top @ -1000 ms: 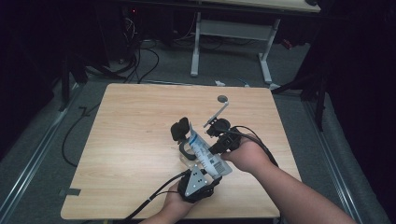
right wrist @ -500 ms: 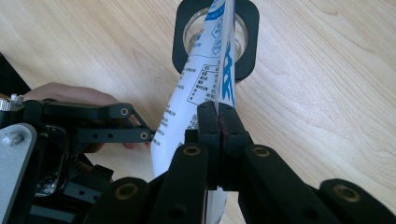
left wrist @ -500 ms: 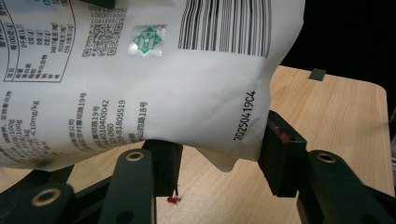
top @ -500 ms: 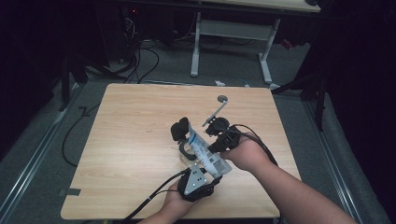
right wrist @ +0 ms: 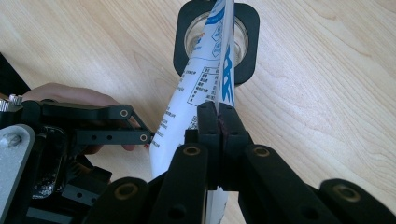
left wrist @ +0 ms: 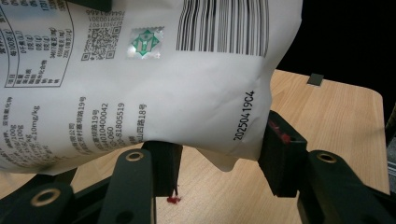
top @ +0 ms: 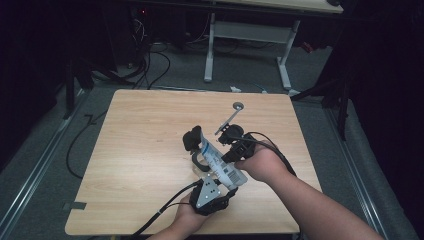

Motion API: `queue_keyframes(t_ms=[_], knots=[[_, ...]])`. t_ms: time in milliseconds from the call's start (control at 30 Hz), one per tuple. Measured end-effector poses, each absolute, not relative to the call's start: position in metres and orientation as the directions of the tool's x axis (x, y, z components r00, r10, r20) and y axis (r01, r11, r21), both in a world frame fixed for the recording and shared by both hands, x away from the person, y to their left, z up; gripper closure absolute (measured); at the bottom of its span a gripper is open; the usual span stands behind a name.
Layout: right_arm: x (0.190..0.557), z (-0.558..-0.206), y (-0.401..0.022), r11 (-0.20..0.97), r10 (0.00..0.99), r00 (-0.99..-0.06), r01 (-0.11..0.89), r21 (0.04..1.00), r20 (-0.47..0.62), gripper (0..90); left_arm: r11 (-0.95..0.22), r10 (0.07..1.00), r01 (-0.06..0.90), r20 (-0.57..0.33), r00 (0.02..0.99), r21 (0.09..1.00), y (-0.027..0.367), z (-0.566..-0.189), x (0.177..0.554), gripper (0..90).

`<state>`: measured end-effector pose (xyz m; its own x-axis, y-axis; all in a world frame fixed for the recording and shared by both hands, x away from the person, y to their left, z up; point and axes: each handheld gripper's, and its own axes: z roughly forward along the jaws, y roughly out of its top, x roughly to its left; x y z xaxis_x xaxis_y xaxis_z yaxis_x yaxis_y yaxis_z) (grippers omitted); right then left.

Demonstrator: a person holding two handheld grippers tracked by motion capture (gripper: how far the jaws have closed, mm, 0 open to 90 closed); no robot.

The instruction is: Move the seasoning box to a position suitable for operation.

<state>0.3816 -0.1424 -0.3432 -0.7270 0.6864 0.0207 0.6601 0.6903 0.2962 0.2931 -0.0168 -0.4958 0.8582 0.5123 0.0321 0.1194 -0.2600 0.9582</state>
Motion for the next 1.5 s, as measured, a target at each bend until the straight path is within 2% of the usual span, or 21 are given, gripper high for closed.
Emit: queue_keyframes(t_ms=[800, 1500], knots=[[0.3833, -0.3383, -0.1377, 0.705, 0.675, -0.738, 0.643, 0.299, -0.002, 90.0, -0.246, 0.506, 0.109, 0.032, 0.862, 0.963, -0.0170, -0.4918, 0.2921, 51.4], [0.3836, -0.3377, -0.1376, 0.706, 0.672, -0.740, 0.637, 0.309, -0.010, 89.9, -0.250, 0.511, 0.100, 0.044, 0.858, 0.963, -0.0162, -0.4922, 0.2940, 52.7]])
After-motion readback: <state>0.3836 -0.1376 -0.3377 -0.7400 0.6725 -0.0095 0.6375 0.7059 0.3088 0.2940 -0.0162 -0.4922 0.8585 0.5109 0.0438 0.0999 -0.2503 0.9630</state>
